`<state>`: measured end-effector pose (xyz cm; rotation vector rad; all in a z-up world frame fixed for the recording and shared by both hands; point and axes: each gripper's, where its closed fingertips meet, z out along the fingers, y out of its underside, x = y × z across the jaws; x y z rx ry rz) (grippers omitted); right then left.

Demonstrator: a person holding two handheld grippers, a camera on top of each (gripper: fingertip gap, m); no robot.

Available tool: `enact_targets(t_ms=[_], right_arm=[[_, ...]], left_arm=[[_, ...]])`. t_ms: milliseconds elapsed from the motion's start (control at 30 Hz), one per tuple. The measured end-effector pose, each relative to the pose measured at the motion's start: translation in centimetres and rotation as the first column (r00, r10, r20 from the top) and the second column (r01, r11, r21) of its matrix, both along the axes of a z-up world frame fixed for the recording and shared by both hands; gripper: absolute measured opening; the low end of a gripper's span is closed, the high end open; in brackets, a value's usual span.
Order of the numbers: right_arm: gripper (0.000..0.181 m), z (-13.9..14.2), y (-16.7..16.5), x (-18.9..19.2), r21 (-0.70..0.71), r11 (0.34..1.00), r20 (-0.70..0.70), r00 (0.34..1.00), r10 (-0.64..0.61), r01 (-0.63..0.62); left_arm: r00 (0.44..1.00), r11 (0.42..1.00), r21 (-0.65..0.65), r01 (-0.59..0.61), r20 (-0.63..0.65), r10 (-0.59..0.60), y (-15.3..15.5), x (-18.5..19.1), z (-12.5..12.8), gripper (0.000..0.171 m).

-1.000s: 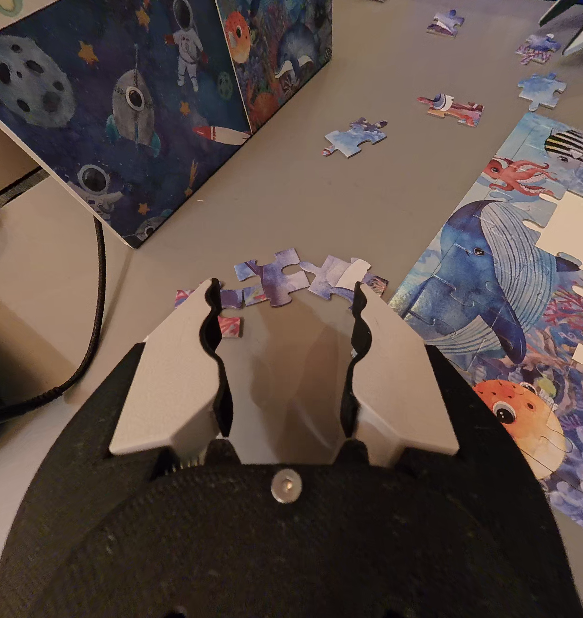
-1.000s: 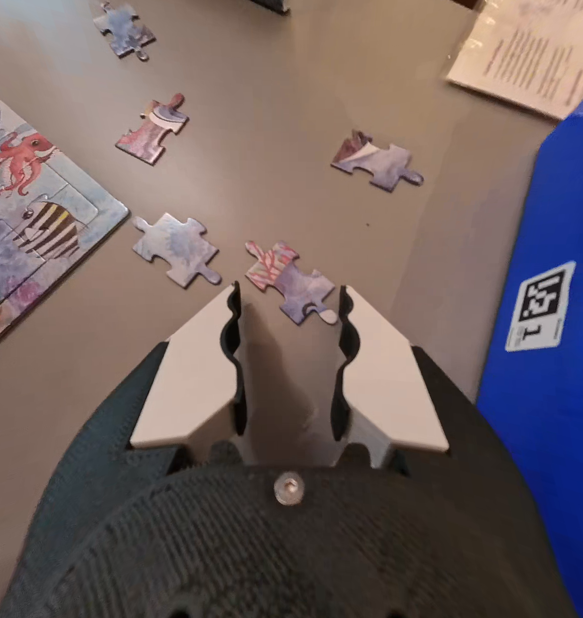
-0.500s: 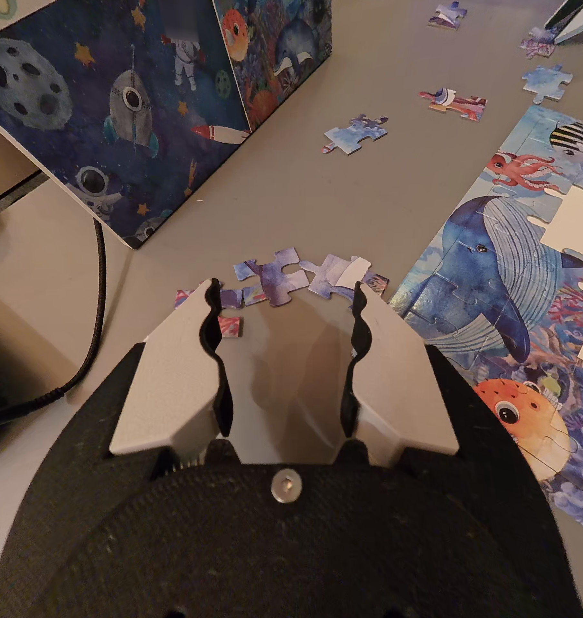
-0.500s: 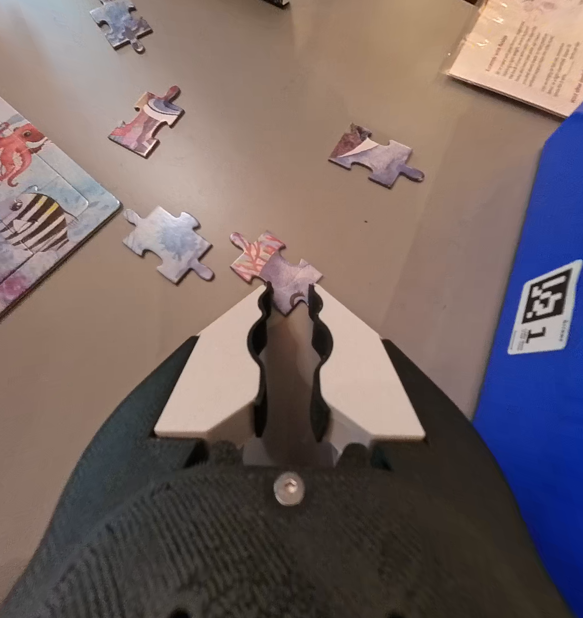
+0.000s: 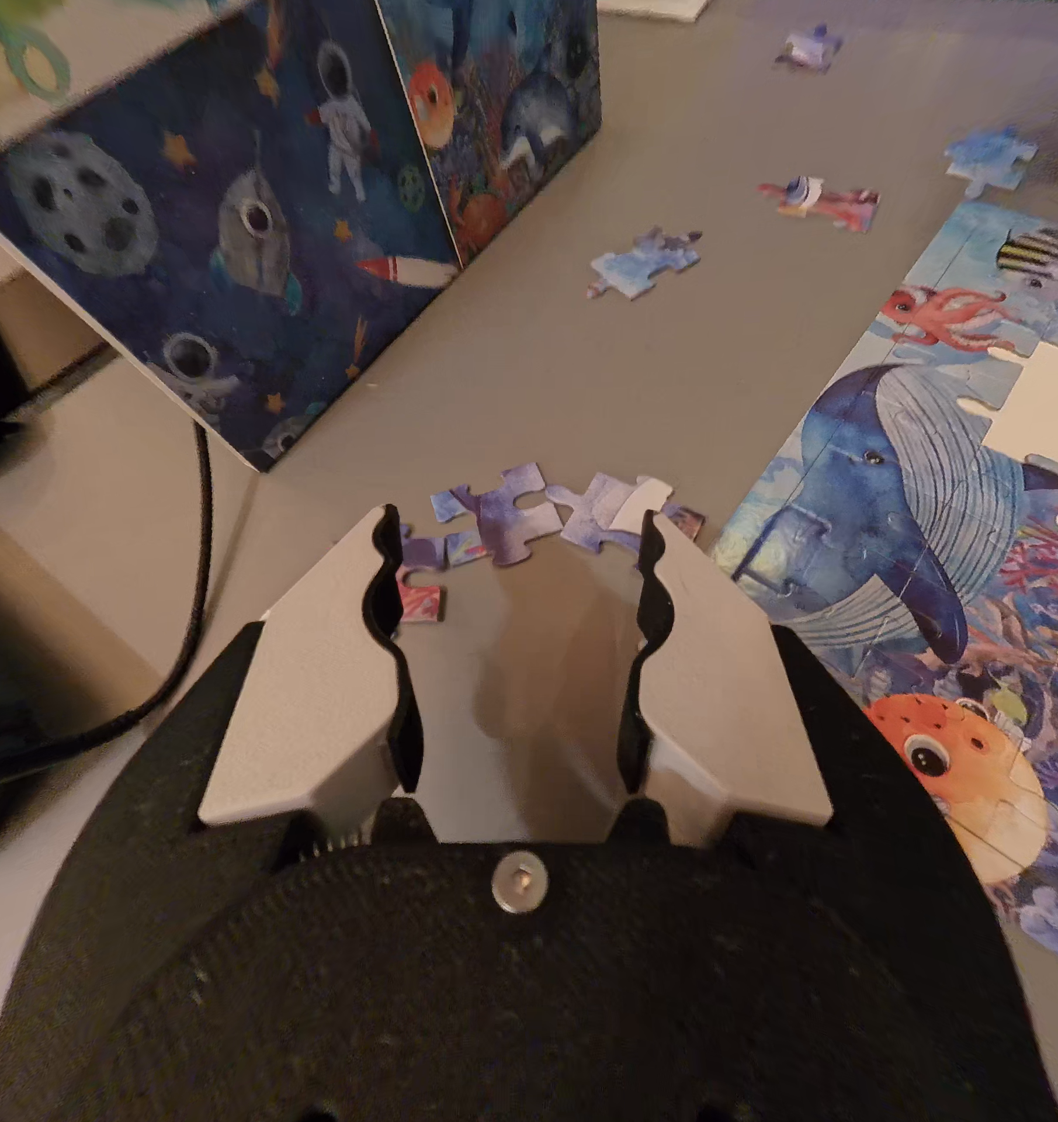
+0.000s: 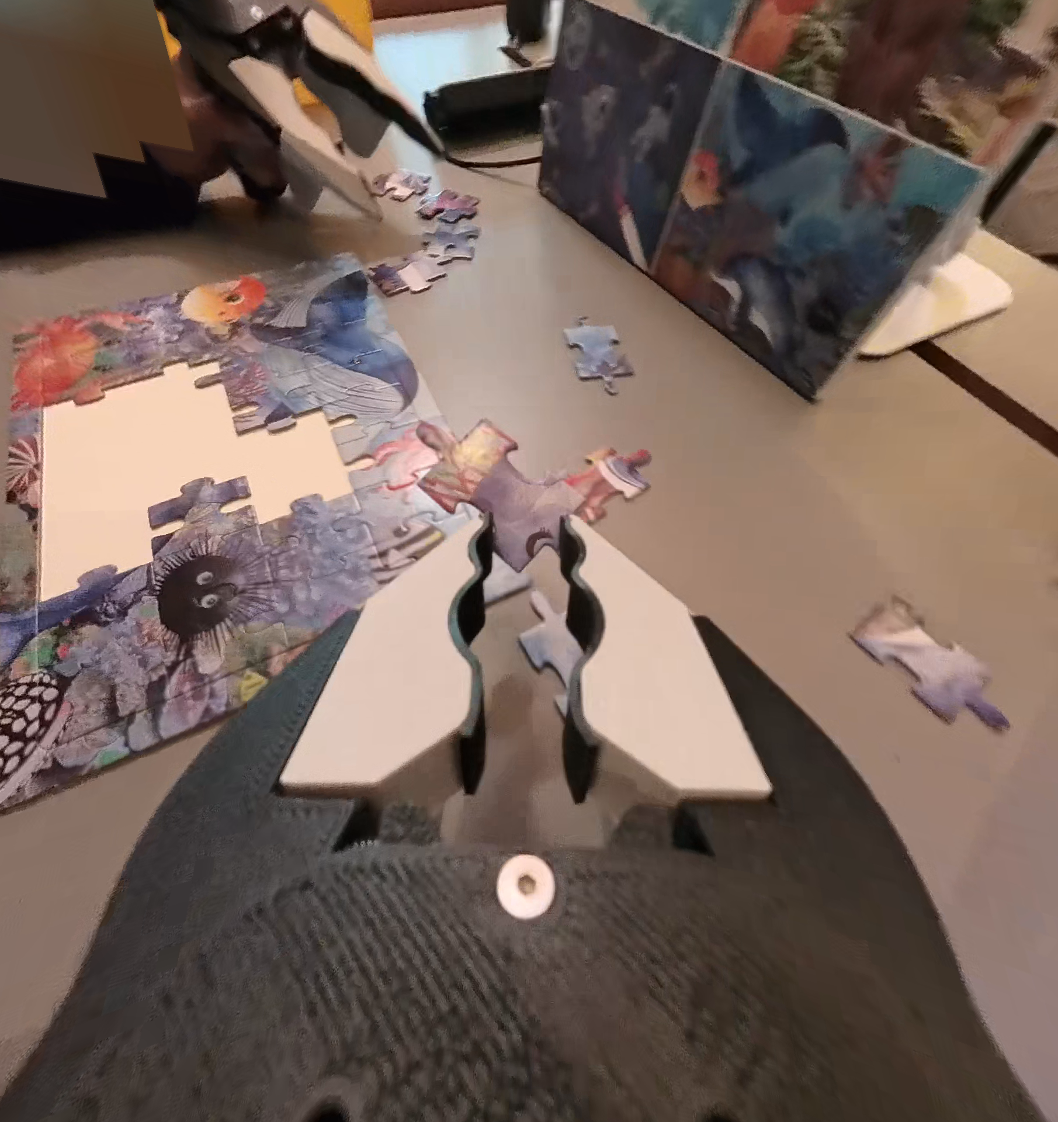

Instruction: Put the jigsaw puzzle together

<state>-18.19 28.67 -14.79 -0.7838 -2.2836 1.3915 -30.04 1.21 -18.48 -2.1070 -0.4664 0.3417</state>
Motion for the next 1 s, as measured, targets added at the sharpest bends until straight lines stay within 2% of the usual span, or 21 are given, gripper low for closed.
enact_targets(t_ms=[133, 267, 333, 400, 467, 567, 700, 1000], right_arm=[[0.02, 0.2, -3.8, 1.0, 0.029, 0.994, -0.034, 0.993, 0.111, -0.11], [0.02, 0.1, -7.0, 2.6, 0.039, 0.973, -0.037, 0.972, 0.23, -0.229], [0.02, -0.1, -8.4, 3.6, 0.044, 0.957, -0.029, 0.957, 0.289, -0.288], [0.02, -0.3, -9.6, 4.8, 0.044, 0.936, -0.007, 0.937, 0.35, -0.349], [0.02, -0.8, -10.4, 5.5, 0.047, 0.923, 0.031, 0.924, 0.382, -0.383], [0.02, -1.7, -11.1, 6.2, 0.06, 0.906, 0.061, 0.908, 0.415, -0.418], [0.02, -2.3, -11.7, 6.7, 0.058, 0.893, 0.09, 0.893, 0.44, -0.446], [0.02, -2.6, -12.1, 7.0, 0.06, 0.884, 0.1, 0.884, 0.457, -0.464]], left_arm=[[0.997, 0.995, 0.094, 0.014, -0.079, -0.007, 0.7, 1.2, 3.7, 0.073], [0.99, 0.972, 0.21, 0.107, -0.109, -0.085, 3.8, 5.0, 6.5, 0.064], [0.981, 0.946, 0.262, 0.192, -0.013, -0.195, 6.4, 8.3, 6.2, 0.06], [0.924, 0.899, 0.301, 0.318, 0.113, -0.365, 9.0, 12.5, 5.3, 0.059], [0.86, 0.841, 0.29, 0.457, 0.097, -0.501, 10.5, 16.1, 4.9, 0.054], [0.824, 0.814, 0.163, 0.558, 0.011, -0.567, 11.3, 18.3, 3.3, 0.051], [0.756, 0.761, 0.164, 0.627, 0.104, -0.646, 11.2, 20.2, 2.2, 0.052], [0.754, 0.763, 0.214, 0.609, 0.142, -0.642, 10.8, 19.7, 2.2, 0.047]])
